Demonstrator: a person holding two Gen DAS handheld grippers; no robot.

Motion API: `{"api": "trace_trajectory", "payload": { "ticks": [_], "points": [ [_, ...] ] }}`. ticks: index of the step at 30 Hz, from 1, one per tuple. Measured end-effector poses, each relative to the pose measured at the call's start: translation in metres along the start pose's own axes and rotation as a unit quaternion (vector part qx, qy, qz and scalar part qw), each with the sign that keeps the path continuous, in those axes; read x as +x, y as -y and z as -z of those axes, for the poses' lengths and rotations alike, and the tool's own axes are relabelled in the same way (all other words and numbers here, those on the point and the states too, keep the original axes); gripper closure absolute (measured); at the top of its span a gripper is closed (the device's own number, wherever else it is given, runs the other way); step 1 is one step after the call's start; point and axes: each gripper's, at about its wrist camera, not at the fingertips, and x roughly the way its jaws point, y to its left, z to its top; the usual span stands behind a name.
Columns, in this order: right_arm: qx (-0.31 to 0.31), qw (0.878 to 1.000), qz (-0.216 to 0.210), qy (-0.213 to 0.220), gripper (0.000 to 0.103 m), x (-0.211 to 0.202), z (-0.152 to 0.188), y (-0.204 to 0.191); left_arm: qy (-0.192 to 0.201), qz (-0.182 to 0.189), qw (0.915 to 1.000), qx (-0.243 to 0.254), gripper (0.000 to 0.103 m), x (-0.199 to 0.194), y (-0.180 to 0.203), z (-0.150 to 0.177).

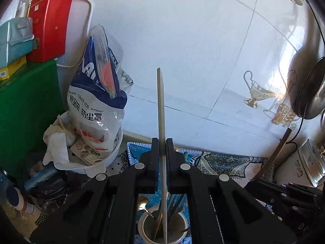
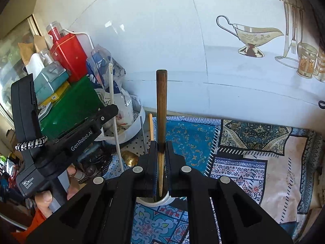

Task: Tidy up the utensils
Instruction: 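Lower both held chopsticks into the white cup and open both grippers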

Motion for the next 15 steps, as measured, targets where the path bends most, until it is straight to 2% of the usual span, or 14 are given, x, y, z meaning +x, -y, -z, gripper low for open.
{"api": "trace_trajectory", "payload": {
  "ticks": [5,11,15],
  "points": [
    [0.004,1.0,0.007,-0.016,0.096,0.019,0.005,0.005,0.002,-0.005,0.9999,-0.011,0.098,0.02,-0.01,0.016],
    [0.005,0.999,0.011,-0.048,0.096,0.041,0.017,0.006,0.013,-0.009,0.9999,-0.001,0.098,0.023,-0.012,0.034],
    [0.005,0.998,0.009,-0.069,0.096,0.052,0.025,0.006,0.004,-0.012,0.9998,0.015,0.098,0.023,-0.01,0.043]
  ]
}}
